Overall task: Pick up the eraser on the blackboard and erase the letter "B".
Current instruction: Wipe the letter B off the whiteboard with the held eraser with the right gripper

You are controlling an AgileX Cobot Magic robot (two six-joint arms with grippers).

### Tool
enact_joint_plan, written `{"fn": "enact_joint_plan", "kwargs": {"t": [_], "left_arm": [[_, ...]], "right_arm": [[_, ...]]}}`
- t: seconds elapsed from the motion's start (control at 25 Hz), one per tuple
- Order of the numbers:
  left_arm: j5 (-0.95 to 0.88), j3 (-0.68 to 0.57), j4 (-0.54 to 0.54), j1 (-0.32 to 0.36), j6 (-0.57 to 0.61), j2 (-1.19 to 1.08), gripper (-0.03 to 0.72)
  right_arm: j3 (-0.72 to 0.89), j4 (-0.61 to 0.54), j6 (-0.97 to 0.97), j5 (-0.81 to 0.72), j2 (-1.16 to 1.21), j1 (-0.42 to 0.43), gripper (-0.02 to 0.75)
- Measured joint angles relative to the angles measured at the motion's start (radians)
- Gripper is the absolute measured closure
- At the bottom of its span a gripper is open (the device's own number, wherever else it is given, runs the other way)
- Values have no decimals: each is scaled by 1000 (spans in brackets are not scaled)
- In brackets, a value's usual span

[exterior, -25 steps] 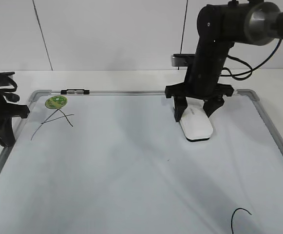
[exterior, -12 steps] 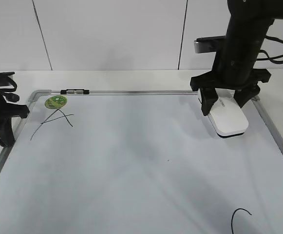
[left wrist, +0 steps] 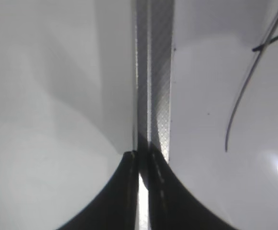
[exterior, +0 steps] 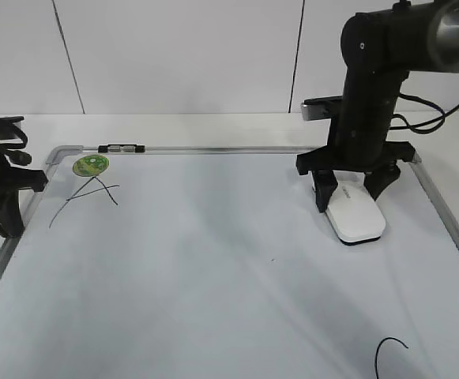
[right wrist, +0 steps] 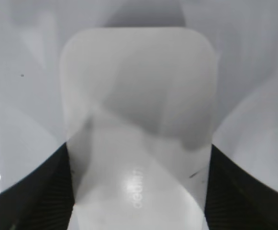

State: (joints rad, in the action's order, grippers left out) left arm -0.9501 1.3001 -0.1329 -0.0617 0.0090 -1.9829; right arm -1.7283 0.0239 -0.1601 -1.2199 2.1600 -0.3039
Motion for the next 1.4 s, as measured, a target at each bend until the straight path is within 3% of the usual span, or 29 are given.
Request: {"fn": "enact_joint_plan", "kwargs": {"t": [0.44, 0.8, 0.96, 1.24, 1.4], "left_arm": [[0, 0, 8, 0, 0, 0, 671], [-1, 0, 8, 0, 0, 0, 671], [-2, 0, 8, 0, 0, 0, 672], [0, 0, 8, 0, 0, 0, 672], [1, 0, 7, 0, 0, 0, 672]], "right_arm": [[-58, -42, 0, -15, 51, -24, 205], [-213, -93, 0, -11, 137, -256, 205], [-282, -97, 0, -39, 174, -299, 205], [-302, -95, -17, -47, 185, -243, 206], [-304, -84, -23, -28, 185, -128, 206]]}}
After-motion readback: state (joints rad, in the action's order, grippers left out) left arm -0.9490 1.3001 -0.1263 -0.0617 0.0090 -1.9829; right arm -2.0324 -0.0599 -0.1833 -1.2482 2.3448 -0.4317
